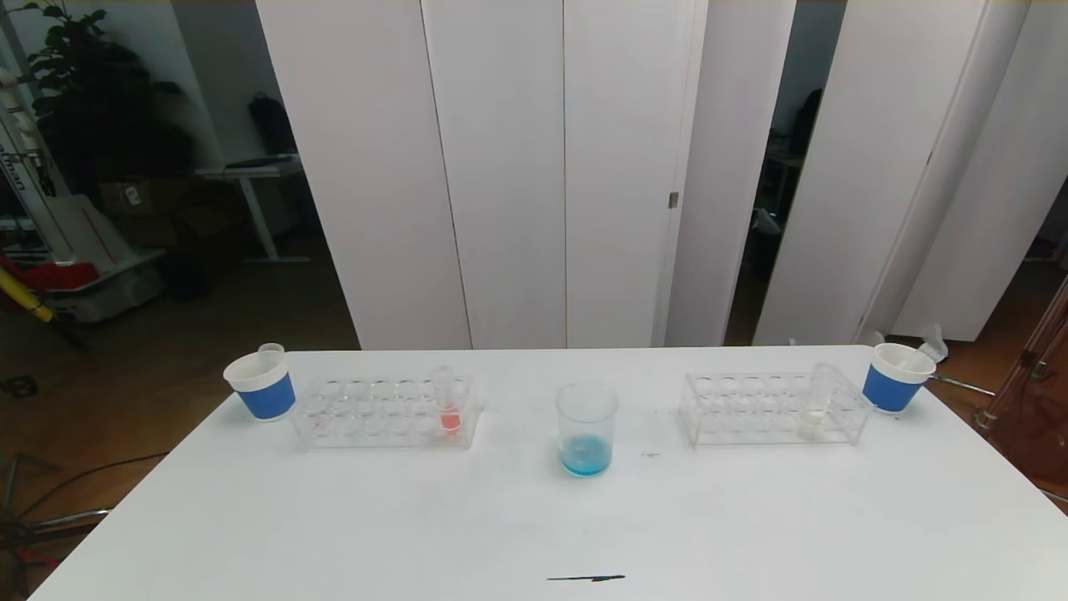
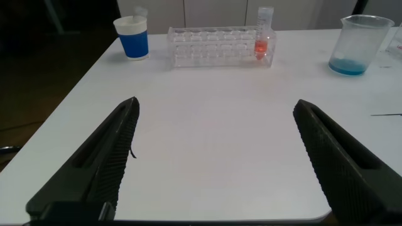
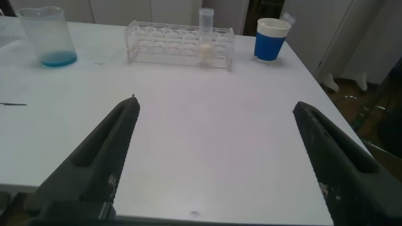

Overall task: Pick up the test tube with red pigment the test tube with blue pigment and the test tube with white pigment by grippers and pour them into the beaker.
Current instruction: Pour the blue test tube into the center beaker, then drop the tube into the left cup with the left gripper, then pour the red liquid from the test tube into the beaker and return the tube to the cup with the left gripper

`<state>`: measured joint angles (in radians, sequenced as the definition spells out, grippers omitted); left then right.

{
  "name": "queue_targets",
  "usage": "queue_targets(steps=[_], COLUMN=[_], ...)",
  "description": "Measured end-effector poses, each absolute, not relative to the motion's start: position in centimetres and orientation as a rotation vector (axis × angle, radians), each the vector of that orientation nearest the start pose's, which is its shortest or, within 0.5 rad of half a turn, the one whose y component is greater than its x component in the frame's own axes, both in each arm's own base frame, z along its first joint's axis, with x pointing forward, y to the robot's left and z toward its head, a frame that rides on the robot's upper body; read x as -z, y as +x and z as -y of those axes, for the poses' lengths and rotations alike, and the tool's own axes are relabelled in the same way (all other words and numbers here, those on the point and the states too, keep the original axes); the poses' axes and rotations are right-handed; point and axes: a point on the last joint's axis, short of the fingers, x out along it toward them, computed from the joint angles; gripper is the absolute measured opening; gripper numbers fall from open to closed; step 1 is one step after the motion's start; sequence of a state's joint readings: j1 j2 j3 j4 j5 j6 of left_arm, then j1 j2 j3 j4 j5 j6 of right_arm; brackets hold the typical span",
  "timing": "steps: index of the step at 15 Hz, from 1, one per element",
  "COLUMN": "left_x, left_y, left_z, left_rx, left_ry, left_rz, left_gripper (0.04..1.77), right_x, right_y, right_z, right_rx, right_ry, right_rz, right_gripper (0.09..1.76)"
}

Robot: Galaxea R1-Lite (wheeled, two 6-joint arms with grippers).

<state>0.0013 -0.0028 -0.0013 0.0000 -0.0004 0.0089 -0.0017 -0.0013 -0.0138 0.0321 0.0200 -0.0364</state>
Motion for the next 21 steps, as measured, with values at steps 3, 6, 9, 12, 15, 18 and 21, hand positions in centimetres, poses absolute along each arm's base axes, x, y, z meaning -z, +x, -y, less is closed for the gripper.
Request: queue_targets(steps=[3, 6, 9, 12, 15, 18, 21], left_x=[-7.59, -7.59, -7.59, -7.59, -7.59, -7.6, -7.6], left_y=[-2.31, -2.31, -2.31, -2.31, -2.31, -2.31, -2.31], left_z=[0.0, 0.0, 0.0, 0.0, 0.0, 0.0, 0.0], left_rx=[-0.001, -0.001, -0.001, -0.001, -0.001, -0.003, -0.003], left_ry=[0.009, 0.009, 0.009, 0.009, 0.008, 0.006, 0.007], left_rz=[0.004, 0.004, 0.004, 0.004, 0.004, 0.004, 0.004], left_gripper=[1.75, 1.75, 1.75, 1.75, 1.75, 1.75, 1.75], right_x=[-7.6, -7.6, -7.6, -7.6, -7.6, -7.6, -7.6], right_y=[-2.4, -2.4, -2.4, -2.4, -2.4, -2.4, -2.4], right_z=[-0.05, -0.05, -0.05, -0.05, -0.05, -0.05, -0.05], right_rx=[-0.019, -0.019, -0.019, -0.019, -0.019, -0.019, -0.019], right_ry=[-0.037, -0.036, -0.037, -0.036, -0.036, -0.036, -0.037], right_rz=[-0.017, -0.017, -0.016, -0.016, -0.016, -0.017, -0.016], right_gripper=[1.75, 1.75, 1.75, 1.75, 1.75, 1.75, 1.75])
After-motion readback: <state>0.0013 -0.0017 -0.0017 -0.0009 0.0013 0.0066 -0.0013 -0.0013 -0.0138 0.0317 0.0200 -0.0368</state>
